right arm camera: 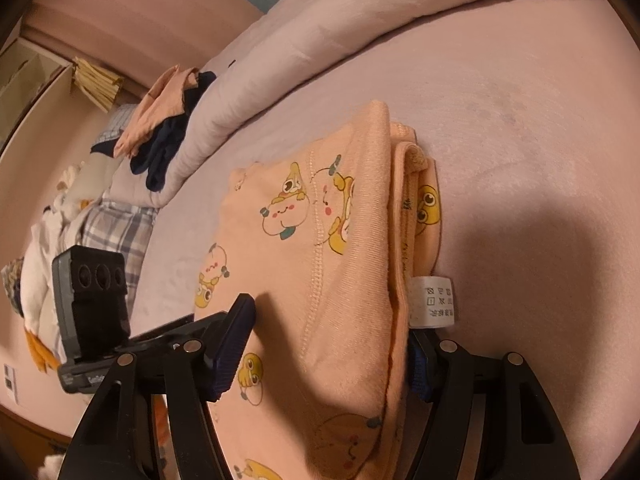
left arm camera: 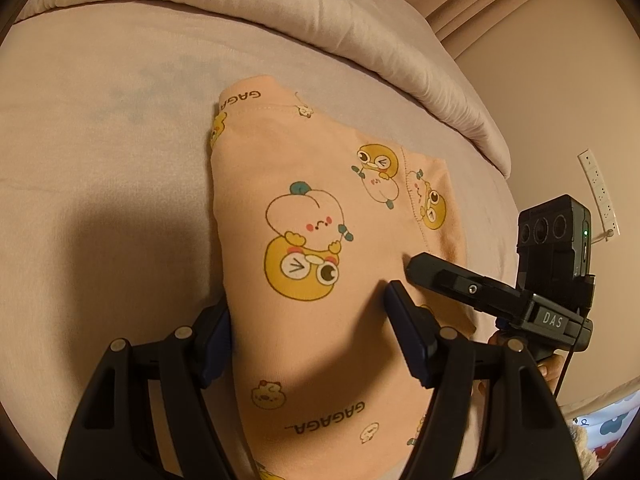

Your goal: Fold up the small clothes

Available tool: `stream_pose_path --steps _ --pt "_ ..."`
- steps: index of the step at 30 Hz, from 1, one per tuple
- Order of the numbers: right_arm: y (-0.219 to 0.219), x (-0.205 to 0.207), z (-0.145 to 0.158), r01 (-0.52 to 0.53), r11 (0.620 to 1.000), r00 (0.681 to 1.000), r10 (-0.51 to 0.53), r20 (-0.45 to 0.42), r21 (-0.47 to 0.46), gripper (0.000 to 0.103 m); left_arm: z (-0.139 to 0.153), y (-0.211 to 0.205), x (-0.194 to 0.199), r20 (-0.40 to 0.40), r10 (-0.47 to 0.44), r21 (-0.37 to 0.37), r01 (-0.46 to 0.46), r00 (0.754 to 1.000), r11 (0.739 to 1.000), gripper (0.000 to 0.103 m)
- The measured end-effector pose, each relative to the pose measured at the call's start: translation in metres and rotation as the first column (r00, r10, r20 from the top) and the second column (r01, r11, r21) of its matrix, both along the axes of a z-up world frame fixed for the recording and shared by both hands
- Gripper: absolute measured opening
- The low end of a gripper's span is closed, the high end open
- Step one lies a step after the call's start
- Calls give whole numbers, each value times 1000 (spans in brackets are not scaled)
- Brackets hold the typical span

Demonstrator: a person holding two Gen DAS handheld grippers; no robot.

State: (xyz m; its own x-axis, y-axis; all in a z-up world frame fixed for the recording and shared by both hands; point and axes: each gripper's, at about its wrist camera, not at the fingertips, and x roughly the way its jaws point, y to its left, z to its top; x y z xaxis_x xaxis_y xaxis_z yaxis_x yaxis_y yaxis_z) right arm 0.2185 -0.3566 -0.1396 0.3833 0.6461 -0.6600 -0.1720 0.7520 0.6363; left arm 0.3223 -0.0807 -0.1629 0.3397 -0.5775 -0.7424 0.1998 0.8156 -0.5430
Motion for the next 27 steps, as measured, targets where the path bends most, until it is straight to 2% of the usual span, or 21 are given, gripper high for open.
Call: stream_pose_path --steps 16,20,22,24,27 --pt "4 0 2 7 999 1000 -5 25 -49 66 0 -2 -1 11 -6 32 6 1000 999 69" --pt "7 -2 3 10 996 999 -7 38 -86 61 0 -4 -2 19 -8 58 7 1000 998 68" --pt "7 -2 3 17 995 999 -13 40 -98 58 1 -6 -2 25 -2 78 1 1000 997 64" --pt "8 -2 4 25 992 999 -20 44 -125 50 1 -7 -3 34 8 100 -11 999 995 61" --pt "9 -3 5 30 988 998 -22 54 -149 45 1 -5 -4 34 31 101 -34 999 994 55"
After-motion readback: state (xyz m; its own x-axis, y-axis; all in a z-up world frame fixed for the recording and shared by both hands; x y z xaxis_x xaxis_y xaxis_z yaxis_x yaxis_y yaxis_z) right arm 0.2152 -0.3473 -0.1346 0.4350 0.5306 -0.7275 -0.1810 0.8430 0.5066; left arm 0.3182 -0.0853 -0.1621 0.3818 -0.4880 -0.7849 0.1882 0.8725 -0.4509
